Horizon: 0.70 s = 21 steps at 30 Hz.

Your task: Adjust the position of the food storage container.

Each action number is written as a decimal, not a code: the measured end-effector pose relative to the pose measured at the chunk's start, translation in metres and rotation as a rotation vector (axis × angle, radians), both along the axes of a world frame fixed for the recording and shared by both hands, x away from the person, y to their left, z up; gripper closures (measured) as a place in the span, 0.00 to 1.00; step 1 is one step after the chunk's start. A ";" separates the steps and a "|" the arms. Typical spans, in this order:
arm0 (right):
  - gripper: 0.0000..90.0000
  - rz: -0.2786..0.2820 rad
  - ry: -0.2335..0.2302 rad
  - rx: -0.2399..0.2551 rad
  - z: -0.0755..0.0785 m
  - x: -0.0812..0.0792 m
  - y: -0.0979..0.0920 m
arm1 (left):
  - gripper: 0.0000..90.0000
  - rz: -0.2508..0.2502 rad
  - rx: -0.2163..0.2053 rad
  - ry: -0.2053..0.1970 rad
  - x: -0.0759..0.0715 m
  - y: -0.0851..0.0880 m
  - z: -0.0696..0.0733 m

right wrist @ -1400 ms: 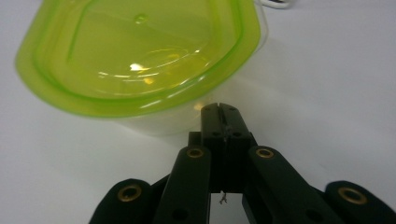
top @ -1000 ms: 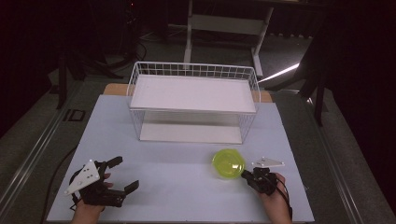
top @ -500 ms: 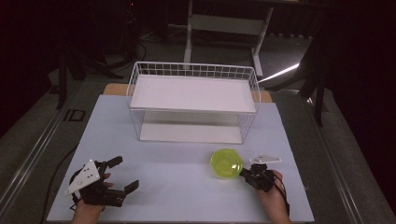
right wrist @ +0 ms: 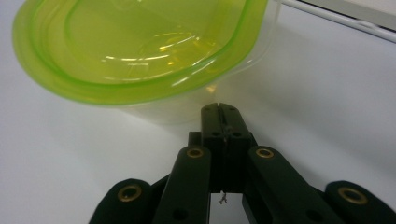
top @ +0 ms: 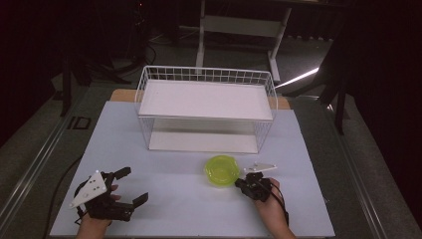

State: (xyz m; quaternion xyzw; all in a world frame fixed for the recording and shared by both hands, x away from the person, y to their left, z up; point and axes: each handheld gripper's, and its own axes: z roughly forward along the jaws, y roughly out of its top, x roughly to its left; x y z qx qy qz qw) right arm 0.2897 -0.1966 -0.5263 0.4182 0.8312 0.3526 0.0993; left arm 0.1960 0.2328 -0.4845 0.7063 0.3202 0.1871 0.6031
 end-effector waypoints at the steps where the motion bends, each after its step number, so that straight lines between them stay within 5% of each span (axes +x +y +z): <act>1: 1.00 0.004 0.002 0.006 0.000 0.001 0.004 | 0.00 0.001 -0.002 0.000 0.000 0.000 0.000; 15: 1.00 0.078 0.009 0.032 0.001 -0.003 0.032 | 0.00 0.000 0.002 -0.002 0.000 0.000 0.000; 18: 1.00 0.111 -0.004 -0.002 0.001 -0.002 0.041 | 0.00 0.001 0.008 -0.006 -0.001 0.000 0.001; 21: 1.00 0.083 -0.017 -0.008 0.001 0.003 0.038 | 0.00 0.003 0.002 -0.009 -0.001 0.001 0.001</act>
